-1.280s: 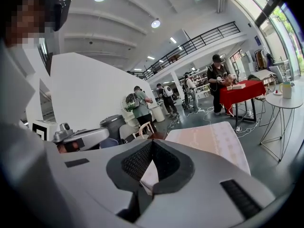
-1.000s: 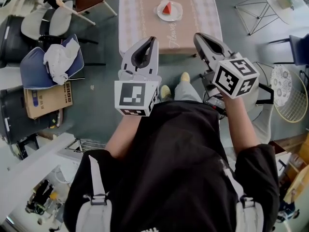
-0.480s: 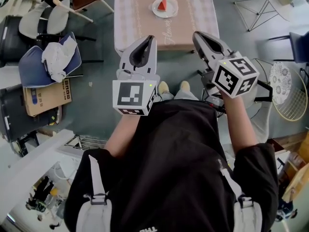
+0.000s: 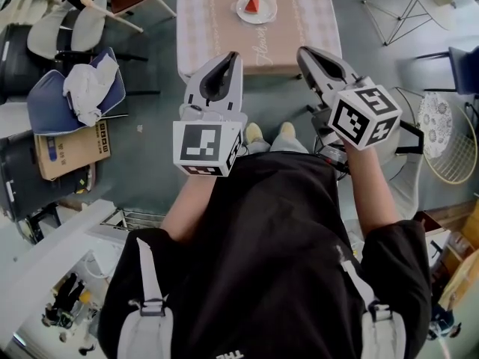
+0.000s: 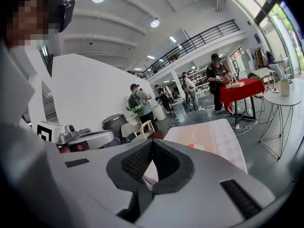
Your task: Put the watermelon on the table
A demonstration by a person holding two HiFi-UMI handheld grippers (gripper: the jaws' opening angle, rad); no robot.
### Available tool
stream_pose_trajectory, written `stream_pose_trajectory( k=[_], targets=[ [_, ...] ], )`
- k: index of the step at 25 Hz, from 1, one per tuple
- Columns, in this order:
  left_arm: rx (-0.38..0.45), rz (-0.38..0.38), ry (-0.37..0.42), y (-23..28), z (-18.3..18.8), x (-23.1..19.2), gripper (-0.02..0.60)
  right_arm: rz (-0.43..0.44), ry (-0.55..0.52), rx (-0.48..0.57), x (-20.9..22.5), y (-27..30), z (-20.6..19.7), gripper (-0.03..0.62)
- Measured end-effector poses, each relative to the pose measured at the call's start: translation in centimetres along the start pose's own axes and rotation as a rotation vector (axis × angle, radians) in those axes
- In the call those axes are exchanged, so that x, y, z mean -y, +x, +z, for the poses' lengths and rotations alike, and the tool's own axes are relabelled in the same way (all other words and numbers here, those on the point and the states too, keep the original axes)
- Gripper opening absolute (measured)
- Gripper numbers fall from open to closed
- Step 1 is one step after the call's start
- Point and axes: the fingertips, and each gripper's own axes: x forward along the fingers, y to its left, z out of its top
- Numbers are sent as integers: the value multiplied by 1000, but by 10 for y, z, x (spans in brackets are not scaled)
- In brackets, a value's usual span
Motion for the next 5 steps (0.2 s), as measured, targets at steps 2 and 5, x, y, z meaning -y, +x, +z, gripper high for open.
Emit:
stream_pose_trajectory(
  k=[2, 5],
  targets=[
    [2, -3, 3, -1, -1, 0, 14, -1, -8, 0, -2, 0, -1, 14],
    [3, -6, 12, -3, -2, -3, 14, -1, -13, 2, -5, 2, -4, 14]
  ],
)
